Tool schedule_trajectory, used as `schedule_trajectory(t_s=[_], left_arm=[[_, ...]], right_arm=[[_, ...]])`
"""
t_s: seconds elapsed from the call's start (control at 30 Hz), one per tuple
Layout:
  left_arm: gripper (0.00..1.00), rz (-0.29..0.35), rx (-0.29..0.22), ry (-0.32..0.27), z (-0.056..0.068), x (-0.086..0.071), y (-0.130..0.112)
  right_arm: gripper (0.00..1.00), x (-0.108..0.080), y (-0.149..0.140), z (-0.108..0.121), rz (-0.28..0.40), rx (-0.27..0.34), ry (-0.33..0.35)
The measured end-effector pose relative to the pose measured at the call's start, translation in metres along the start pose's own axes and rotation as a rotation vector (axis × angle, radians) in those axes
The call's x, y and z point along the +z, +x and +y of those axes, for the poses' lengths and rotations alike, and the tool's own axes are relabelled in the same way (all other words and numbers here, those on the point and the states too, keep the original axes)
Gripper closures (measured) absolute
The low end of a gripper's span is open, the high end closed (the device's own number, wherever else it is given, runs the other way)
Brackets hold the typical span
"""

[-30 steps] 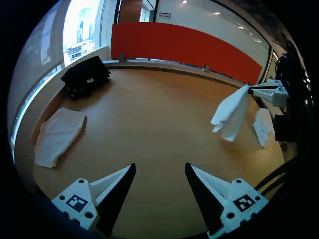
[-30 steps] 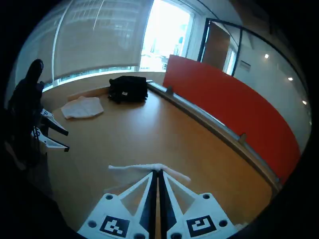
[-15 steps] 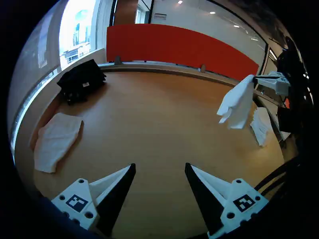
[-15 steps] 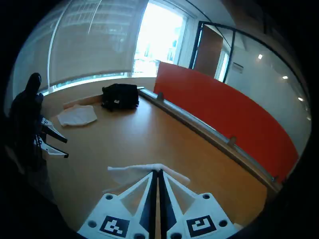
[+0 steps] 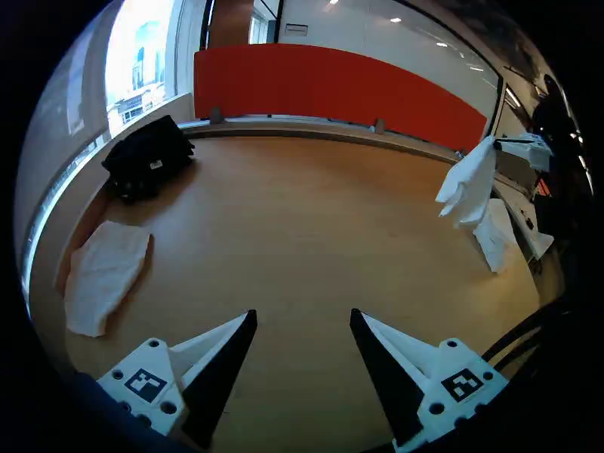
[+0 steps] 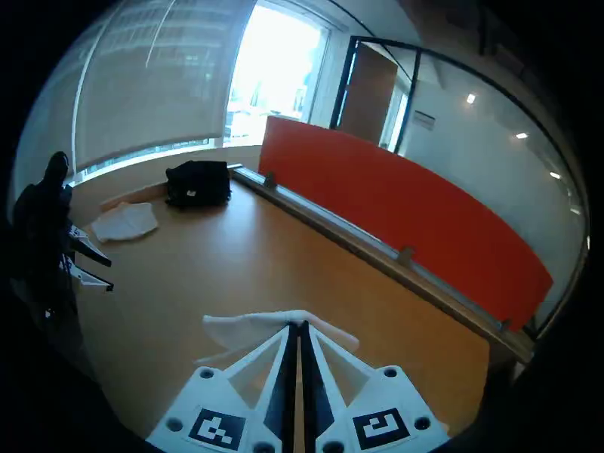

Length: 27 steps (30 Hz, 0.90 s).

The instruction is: Fold towel

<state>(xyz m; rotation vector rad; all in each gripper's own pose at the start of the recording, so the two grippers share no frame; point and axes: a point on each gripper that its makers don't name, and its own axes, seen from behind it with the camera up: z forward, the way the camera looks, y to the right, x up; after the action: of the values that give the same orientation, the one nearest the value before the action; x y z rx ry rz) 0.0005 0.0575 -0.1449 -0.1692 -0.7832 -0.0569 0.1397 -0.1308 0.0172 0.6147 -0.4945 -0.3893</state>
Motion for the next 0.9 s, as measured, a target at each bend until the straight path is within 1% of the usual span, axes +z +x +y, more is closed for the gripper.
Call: schedule_trajectory(t_s=[0.17, 0.53, 0.9], left_arm=[[0.08, -0.003, 0.007, -0.004, 0.003, 0.003, 0.002], [0.08, -0.008, 0.021, -0.006, 0.007, 0.006, 0.006], [0.08, -0.014, 0.027, -0.003, 0.012, 0.01, 0.008]], right_arm=[[0.97, -0.011, -0.006, 0.025, -0.008, 0.008, -0.032], [0.97, -0.034, -0.022, 0.085, -0.021, 0.047, -0.105], [0.97, -0.053, -0.031, 0.139, -0.036, 0.071, -0.173]])
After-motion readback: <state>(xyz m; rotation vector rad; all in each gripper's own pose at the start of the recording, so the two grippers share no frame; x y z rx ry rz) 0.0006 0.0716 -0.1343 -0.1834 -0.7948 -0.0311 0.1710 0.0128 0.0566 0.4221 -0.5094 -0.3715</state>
